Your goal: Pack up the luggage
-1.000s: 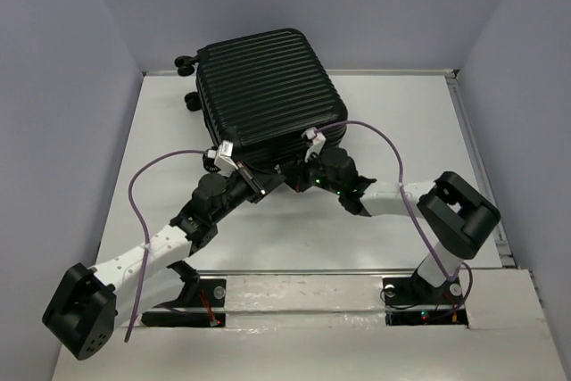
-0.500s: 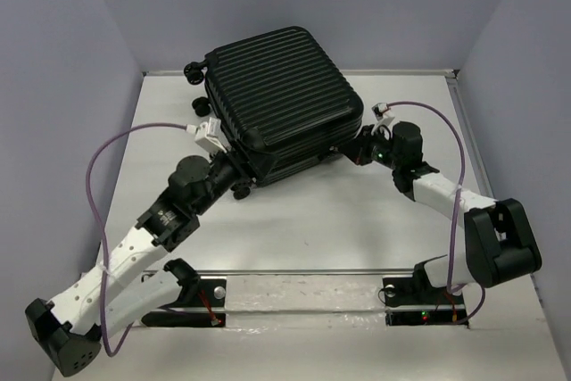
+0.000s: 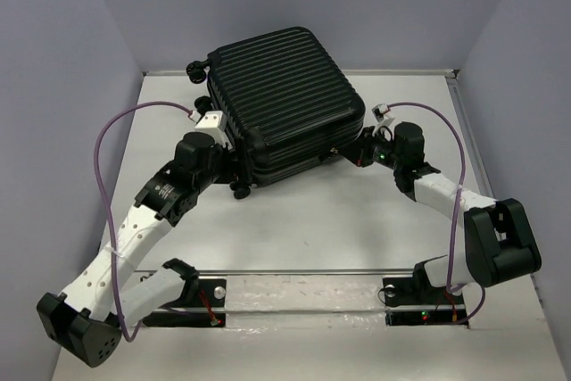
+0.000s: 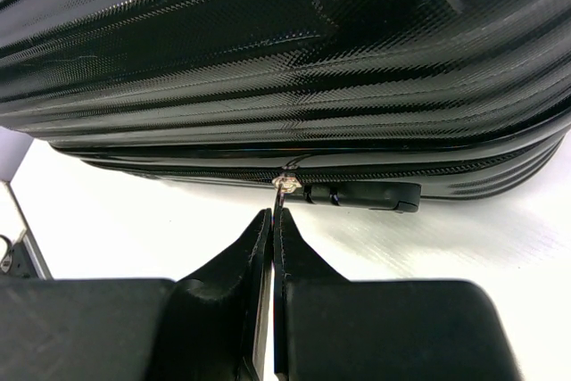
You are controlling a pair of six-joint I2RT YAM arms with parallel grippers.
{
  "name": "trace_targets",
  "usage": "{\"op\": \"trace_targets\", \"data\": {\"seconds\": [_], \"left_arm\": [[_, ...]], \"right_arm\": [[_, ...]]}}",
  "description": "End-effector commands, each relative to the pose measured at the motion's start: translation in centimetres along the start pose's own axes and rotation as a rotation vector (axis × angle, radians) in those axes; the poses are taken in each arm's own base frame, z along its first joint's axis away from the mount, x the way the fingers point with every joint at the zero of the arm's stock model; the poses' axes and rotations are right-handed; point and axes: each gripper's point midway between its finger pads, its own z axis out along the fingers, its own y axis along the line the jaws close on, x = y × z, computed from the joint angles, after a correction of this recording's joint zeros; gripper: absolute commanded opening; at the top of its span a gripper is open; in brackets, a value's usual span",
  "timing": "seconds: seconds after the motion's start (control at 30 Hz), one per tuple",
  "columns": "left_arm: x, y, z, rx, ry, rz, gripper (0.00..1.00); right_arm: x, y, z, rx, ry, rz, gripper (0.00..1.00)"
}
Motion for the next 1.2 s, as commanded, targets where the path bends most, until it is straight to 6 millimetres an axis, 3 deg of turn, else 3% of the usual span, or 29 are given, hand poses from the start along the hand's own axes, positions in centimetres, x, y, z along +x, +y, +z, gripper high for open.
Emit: {"op": "trace_targets", "data": {"seconds": [0.0,0.2,0.3,0.4,0.47,0.5,0.57,0.63,0.67,0.73,0.77,0.8,0.83,0.87,0.9,0.97,1.07,1.1,1.17], "left_arm": [[-0.6,1.3,0.4,-0.003,0.015,0.115,0.96],[-0.7,0.7,3.0,0.056,0.054,0.123,0.88],[-0.2,-0.1,4.1,0.099,0.079,0.121,0.75],[-0.2,-0.5,4.7,0.127,0.075,0.118,0.55],[-0.5,-1.0,5.0,0.151,0.072,0.118,0.34],[-0.6,-1.2,5.1,0.162,0.071,0.118,0.18],[-0.8,-2.2,5.4,0.211,0.070,0.108,0.06],[-1.6,-4.2,5.4,0.309,0.055,0.094,0.06],[-1.7,-5.1,5.6,0.339,0.061,0.064,0.06],[-2.1,-7.4,5.4,0.428,0.057,0.037,0.06],[-2.6,-9.5,5.5,0.483,0.048,0.019,0.06],[-3.1,-10.7,5.3,0.519,0.042,0.008,0.06],[-3.2,-11.9,5.1,0.552,0.045,-0.002,0.06],[-4.1,-13.5,4.7,0.611,0.020,-0.005,0.06],[-4.7,-14.8,4.5,0.641,0.023,-0.031,0.06],[-5.8,-16.3,4.0,0.704,0.006,-0.077,0.06],[-6.4,-17.1,3.8,0.745,-0.009,-0.117,0.06],[-6.5,-17.2,3.7,0.755,-0.015,-0.132,0.06],[-6.5,-18.2,2.9,0.800,-0.027,-0.176,0.06]], "right_arm": [[-1.1,2.1,-0.3,-0.099,-0.018,-0.026,0.07],[-0.5,2.7,0.1,-0.122,0.000,-0.025,0.07],[-0.4,2.9,0.2,-0.120,0.000,-0.028,0.07],[-0.1,3.3,0.6,-0.123,0.010,-0.032,0.07],[0.4,4.0,0.8,-0.136,0.023,-0.039,0.07],[0.3,3.9,0.9,-0.131,0.023,-0.036,0.07],[1.1,5.4,1.5,-0.159,0.046,-0.048,0.07],[1.6,6.5,2.4,-0.149,0.055,-0.068,0.07],[3.3,9.4,3.1,-0.199,0.092,-0.098,0.07],[4.6,12.2,4.0,-0.202,0.084,-0.129,0.07],[7.8,16.3,4.1,-0.279,0.133,-0.133,0.07],[8.2,19.0,4.3,-0.339,0.101,-0.141,0.07],[9.2,20.7,4.6,-0.359,0.091,-0.135,0.07],[11.8,21.9,5.4,-0.377,0.132,-0.114,0.07],[13.1,25.5,5.3,-0.446,0.120,-0.120,0.07],[14.8,27.8,5.6,-0.495,0.100,-0.085,0.07],[14.5,26.5,6.0,-0.440,0.044,-0.025,0.07],[13.8,25.1,6.2,-0.369,-0.012,-0.013,0.07],[12.7,24.2,6.4,-0.318,-0.076,-0.007,0.07]]}}
